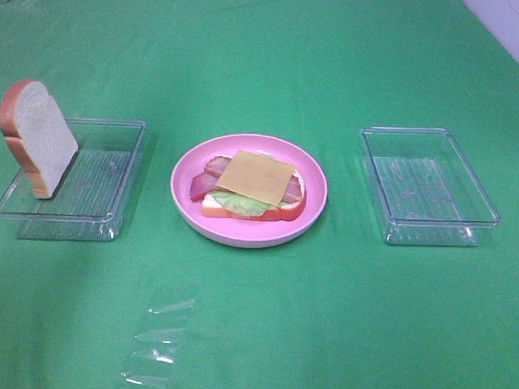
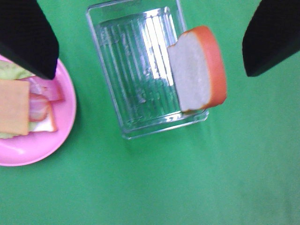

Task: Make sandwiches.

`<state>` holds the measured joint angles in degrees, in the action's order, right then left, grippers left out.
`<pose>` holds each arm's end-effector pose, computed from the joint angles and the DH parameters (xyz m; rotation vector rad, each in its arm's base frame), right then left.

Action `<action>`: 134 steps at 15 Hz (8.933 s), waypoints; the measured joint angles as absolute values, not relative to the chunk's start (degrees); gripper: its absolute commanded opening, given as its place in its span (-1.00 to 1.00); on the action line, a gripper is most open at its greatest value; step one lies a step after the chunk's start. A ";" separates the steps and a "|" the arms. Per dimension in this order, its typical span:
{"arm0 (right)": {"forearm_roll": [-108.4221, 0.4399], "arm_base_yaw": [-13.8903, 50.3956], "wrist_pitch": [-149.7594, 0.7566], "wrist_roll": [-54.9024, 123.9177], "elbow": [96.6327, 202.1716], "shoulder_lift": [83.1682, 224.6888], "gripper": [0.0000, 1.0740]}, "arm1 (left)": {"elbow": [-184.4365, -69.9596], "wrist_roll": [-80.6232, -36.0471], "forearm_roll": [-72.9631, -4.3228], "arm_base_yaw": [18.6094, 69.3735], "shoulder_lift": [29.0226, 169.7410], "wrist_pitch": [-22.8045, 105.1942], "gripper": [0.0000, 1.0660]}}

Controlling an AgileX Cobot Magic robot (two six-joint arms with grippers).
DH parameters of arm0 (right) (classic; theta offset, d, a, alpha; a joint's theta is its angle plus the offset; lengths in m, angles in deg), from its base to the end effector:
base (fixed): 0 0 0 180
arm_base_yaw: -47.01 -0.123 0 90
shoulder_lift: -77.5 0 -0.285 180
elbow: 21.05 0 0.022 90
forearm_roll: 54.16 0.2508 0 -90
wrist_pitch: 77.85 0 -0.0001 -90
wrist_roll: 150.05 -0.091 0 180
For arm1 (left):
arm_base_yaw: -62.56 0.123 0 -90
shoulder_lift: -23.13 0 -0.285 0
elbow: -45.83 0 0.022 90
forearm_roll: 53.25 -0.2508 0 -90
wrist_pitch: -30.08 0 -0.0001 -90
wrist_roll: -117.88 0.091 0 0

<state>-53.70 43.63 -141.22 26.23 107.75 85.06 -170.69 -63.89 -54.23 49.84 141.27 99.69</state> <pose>-0.0025 0.0005 0.2609 0.0059 2.1327 0.0828 0.4130 -0.0917 0.3528 0.2544 2.6283 -0.0624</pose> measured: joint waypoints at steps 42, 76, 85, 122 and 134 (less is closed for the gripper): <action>-53.70 43.63 -141.22 26.23 107.75 85.06 0.82 | -163.41 -64.47 -50.33 59.12 158.17 99.81 -1.00; -53.70 43.63 -141.22 26.23 107.75 85.06 0.82 | -152.24 -57.25 -1.86 41.47 154.39 76.49 -1.00; -53.70 43.63 -141.22 26.23 107.75 85.06 0.82 | -152.06 -54.84 -0.37 41.47 158.85 76.32 -1.00; -53.70 43.63 -141.22 26.23 107.75 85.06 0.82 | -144.27 -60.74 -46.95 65.48 127.28 99.01 0.83; -53.70 43.63 -141.22 26.23 107.75 85.06 0.82 | -93.97 -56.96 -46.84 65.48 53.37 94.59 0.83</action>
